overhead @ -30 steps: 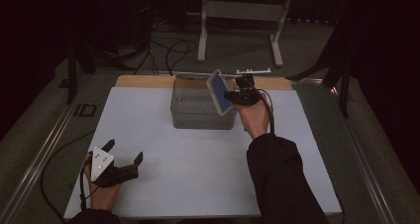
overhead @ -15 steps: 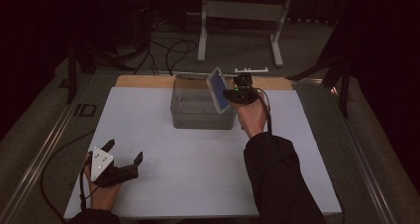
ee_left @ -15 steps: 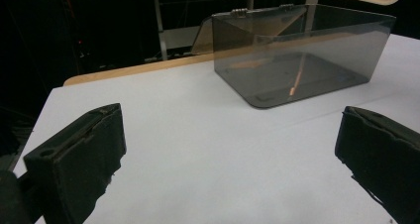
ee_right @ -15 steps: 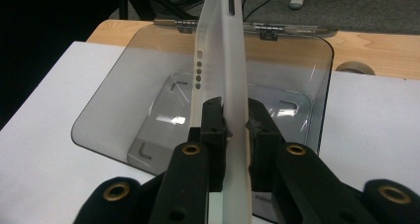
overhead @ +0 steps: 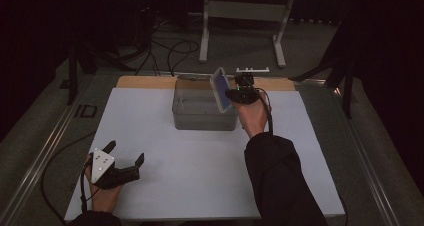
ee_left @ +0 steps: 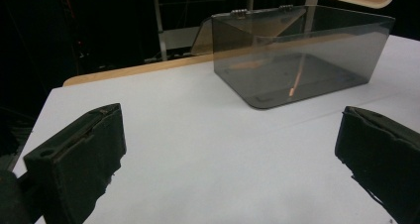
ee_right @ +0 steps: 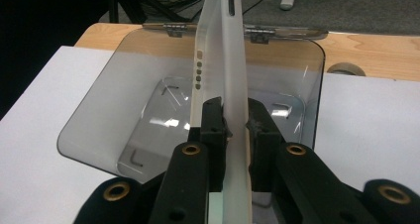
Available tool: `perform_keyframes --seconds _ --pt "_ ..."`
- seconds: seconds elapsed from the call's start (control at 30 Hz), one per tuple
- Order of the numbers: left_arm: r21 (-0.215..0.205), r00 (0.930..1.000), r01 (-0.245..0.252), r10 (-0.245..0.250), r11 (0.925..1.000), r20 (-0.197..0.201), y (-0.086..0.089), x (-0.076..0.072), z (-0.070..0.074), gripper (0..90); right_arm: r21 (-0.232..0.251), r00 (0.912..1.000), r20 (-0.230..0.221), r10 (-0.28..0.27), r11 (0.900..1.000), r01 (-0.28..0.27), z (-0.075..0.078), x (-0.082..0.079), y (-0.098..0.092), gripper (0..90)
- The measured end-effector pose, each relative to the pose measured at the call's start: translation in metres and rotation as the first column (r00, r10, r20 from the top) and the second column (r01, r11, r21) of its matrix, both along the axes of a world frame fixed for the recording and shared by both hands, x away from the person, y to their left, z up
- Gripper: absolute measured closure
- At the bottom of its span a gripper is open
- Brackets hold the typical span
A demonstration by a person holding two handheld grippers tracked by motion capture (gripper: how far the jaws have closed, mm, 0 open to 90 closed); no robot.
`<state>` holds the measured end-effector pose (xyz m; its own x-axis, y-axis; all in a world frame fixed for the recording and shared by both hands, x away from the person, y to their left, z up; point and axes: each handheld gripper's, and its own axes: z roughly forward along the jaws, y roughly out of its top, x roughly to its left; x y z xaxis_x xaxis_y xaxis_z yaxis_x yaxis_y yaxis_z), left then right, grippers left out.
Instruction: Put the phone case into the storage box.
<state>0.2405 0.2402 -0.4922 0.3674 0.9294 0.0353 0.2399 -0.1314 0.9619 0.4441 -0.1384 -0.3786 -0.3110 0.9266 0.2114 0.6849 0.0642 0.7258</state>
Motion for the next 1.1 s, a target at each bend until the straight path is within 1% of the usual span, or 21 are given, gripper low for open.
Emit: perform_keyframes --seconds 0.2,0.3,0.5,0.97,1.1 --pt "-0.003 1.0 -0.001 0.001 1.0 0.001 0.0 0.0 0.0 0.1 -0.012 0.9998 0.007 -0.02 1.0 0.02 -0.002 0.002 0.001 81.2" --pt "-0.004 1.0 -0.001 0.001 1.0 0.001 0.0 0.0 0.0 0.1 -0.031 0.9995 0.014 -0.029 0.999 0.03 -0.003 0.003 0.002 81.2" --pt "-0.005 1.0 -0.003 0.003 1.0 0.002 0.0 0.0 0.0 0.1 -0.034 0.999 0.006 -0.043 0.998 0.044 -0.006 0.006 0.002 81.2" --pt "-0.005 1.0 -0.002 0.002 1.0 0.002 0.0 0.0 0.0 0.1 -0.047 0.9981 0.002 -0.061 0.997 0.061 -0.01 0.01 0.002 81.2" --pt "-0.008 1.0 -0.004 0.004 1.0 0.003 0.0 0.0 0.0 0.1 -0.05 0.9972 0.0 -0.074 0.996 0.074 -0.012 0.011 0.003 81.2"
